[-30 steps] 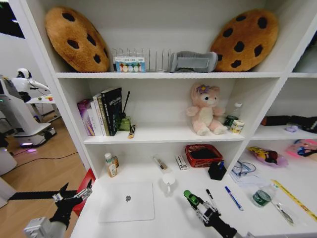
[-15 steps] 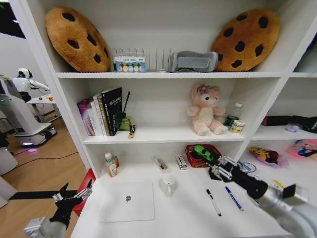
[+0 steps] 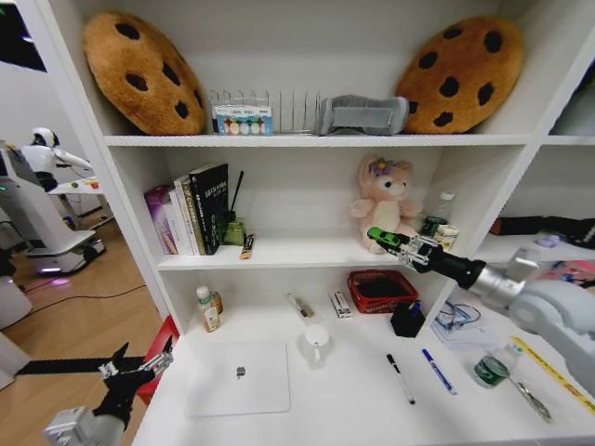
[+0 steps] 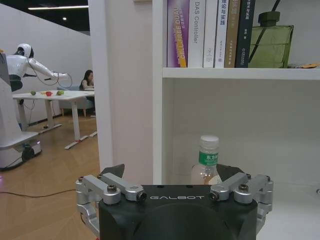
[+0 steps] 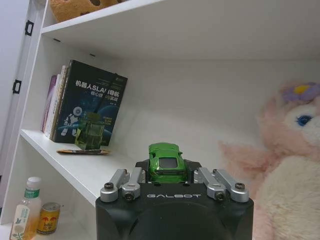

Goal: Organize the objects on the table.

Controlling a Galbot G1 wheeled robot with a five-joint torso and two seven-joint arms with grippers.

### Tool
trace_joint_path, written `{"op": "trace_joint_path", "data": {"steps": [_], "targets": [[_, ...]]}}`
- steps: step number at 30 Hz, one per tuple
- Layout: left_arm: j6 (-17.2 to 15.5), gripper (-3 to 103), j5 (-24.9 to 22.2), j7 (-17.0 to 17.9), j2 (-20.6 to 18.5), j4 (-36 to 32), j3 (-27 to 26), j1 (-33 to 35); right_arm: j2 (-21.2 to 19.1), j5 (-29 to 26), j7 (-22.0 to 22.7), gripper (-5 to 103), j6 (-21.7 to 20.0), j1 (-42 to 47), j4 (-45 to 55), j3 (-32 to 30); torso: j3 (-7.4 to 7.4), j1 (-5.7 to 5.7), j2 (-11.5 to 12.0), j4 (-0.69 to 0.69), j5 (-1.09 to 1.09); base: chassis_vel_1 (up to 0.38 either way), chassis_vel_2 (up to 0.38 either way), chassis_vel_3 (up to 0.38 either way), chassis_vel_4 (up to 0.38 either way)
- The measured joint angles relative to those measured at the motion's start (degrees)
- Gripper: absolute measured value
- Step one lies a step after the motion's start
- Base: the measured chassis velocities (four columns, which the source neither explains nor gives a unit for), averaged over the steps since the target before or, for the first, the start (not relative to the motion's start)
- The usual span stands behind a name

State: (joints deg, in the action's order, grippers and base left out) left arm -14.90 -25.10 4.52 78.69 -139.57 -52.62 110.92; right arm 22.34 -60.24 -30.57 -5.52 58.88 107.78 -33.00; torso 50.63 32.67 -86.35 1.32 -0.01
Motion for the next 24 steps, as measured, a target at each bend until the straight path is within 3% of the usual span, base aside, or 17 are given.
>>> {"op": "trace_joint_path", "data": {"steps": [1,4,5,8,11,16,24], "targets": [[0.0,100,0.0,0.0,0.0,0.0,0.0,0.0,0.0,0.0,0.0,36,0.0,0.0,0.0,0.0,0.0,0.0,0.0,0.0,0.0,0.0,0.0,0.0,0.0],[0.0,100,0.0,0.0,0.0,0.0,0.0,0.0,3.2,0.1,0.9,36,-0.6,-11.8,-2.2,12.9,0.0,0.0,0.0,0.02,0.03,0.0,0.0,0.0,0.0],[0.0,100,0.0,0.0,0.0,0.0,0.0,0.0,3.2,0.1,0.9,36,-0.6,-11.8,-2.2,12.9,0.0,0.0,0.0,0.02,0.03,0.0,0.0,0.0,0.0],[0.0,100,0.0,0.0,0.0,0.0,0.0,0.0,8.6,1.6,2.5,36,-1.2,-21.8,-5.0,23.9,0.0,0.0,0.0,-0.01,0.0,0.0,0.0,0.0,0.0],[0.0,100,0.0,0.0,0.0,0.0,0.0,0.0,11.3,2.6,4.0,36,-1.4,-25.4,-7.1,28.3,0.0,0.0,0.0,-0.01,0.0,0.0,0.0,0.0,0.0],[0.0,100,0.0,0.0,0.0,0.0,0.0,0.0,14.7,2.6,9.4,36,-5.3,-29.4,-8.7,33.3,0.0,0.0,0.0,0.01,0.0,0.0,0.0,0.0,0.0],[0.0,100,0.0,0.0,0.0,0.0,0.0,0.0,16.1,2.4,9.7,36,-7.8,-34.9,-11.3,38.3,-0.01,0.0,0.0,0.02,0.0,0.0,0.0,0.0,0.0]]}}
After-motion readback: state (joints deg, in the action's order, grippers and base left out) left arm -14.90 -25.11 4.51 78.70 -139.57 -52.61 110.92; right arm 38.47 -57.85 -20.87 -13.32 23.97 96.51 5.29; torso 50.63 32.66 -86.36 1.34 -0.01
